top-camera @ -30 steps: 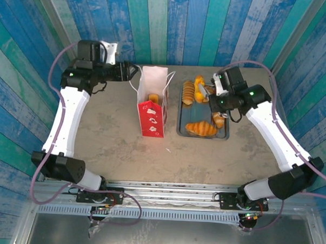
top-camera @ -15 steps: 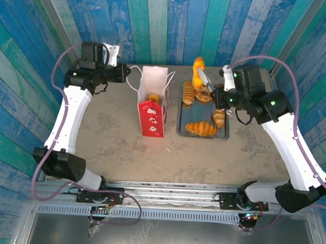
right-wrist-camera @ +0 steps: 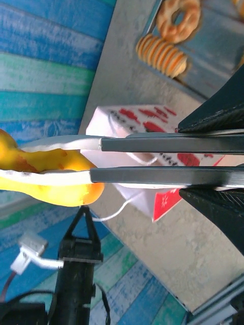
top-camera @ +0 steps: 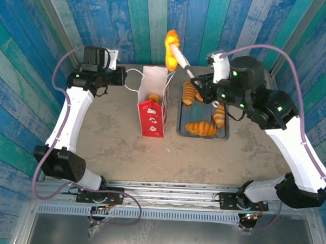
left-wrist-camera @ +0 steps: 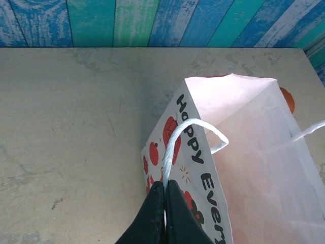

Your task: Place the fake bread into the paper bag

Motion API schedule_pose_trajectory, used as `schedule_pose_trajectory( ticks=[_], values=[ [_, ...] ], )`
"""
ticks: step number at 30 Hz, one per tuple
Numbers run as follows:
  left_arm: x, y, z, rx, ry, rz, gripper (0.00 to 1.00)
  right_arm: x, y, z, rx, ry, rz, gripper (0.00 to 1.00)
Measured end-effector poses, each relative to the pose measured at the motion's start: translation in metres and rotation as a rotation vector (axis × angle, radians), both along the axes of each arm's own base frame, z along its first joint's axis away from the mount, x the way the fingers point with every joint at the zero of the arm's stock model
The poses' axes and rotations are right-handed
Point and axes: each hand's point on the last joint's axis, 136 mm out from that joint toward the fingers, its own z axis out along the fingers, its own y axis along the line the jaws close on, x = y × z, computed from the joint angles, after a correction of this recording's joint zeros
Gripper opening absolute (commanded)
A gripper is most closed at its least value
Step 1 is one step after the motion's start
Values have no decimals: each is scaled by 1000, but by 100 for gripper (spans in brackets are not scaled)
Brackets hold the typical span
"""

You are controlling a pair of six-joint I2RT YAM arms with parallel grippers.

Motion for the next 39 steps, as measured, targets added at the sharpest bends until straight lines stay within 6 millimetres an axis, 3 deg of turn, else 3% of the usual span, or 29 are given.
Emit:
schedule_pose_trajectory(
  ticks=[6,12,18,30,39],
  values=[
    [-3,8,-1,23,-9,32,2,7,54,-23,-58,27,56,17],
    [-8,11,9,28,-40,44,2,14,83,-54,-148,57,52,17],
    [-10,12,11,28,-49,47,2,19,88,-73,-243,64,15,17],
    [-10,12,9,29,-46,47,2,22,78,-117,-474,84,-16,18],
    [-10,12,9,29,-46,47,2,11,69,-129,-574,94,18,18]
  ],
)
